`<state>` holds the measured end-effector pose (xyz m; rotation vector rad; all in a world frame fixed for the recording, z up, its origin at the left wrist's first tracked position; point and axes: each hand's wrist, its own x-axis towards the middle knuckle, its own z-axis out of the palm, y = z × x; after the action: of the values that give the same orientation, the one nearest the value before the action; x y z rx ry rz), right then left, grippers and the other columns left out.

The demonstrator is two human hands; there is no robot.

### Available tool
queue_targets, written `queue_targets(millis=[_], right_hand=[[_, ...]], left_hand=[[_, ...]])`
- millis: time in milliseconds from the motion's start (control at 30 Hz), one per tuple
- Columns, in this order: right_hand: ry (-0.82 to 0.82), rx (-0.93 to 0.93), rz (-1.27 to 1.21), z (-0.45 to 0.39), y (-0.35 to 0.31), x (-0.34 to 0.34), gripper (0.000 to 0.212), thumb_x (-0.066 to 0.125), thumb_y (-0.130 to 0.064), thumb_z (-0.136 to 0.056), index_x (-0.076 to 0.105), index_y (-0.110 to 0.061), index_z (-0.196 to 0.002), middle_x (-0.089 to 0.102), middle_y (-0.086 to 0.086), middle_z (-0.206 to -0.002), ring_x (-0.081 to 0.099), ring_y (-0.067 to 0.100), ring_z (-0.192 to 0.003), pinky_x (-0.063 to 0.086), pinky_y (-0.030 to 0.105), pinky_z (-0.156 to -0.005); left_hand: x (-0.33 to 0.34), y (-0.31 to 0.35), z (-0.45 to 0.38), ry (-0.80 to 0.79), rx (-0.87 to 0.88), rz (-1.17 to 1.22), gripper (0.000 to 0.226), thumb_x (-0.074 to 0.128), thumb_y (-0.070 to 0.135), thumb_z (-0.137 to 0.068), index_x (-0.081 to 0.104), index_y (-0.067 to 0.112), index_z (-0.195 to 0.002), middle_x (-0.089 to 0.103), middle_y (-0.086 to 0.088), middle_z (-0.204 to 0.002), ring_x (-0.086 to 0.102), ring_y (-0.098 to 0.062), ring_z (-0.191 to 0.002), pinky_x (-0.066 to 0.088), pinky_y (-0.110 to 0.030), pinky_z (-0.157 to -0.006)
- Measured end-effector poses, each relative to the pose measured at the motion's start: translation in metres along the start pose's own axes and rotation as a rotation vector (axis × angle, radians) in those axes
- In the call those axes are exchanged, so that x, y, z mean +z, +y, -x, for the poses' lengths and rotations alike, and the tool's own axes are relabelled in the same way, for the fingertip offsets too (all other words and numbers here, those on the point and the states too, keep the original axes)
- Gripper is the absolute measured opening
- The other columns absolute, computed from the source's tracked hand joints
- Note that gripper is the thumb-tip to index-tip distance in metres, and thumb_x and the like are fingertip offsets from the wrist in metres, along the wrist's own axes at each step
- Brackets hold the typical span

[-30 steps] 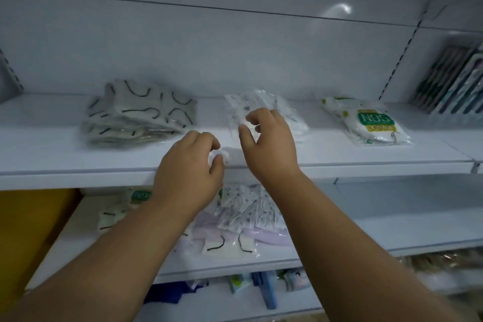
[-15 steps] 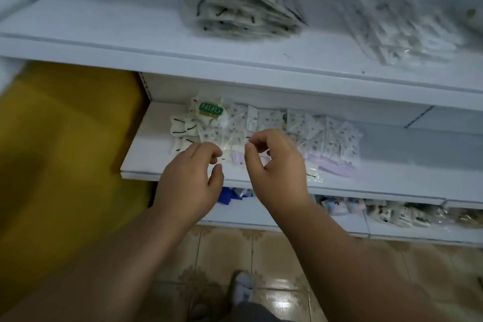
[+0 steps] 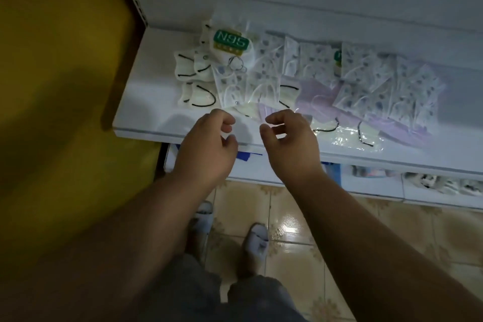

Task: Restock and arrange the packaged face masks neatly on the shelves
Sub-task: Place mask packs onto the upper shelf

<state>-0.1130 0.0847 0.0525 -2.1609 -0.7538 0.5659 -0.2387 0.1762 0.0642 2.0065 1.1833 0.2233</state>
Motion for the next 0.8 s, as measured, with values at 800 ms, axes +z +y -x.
queue_targets(millis=[800], right_hand=[[0.262,0.601,-1.382,-0.128,-0.015,0.090,0.012,0.071,-0.007,-0.089,0.064,-0.003,-0.081,0.064,0.008,-0.069,0.062,0.017,-0.064,0.058,0.031,-0.083]], left_hand=[[-0.011,-0.063,-0.137,-0.288,-0.745,1.295,0.058,0.060,0.055,-0.092,0.051,0.007,-0.124,0.060,-0.017,-0.126,0.061,-0.031,-0.119,0.047,-0.043,-0.105]])
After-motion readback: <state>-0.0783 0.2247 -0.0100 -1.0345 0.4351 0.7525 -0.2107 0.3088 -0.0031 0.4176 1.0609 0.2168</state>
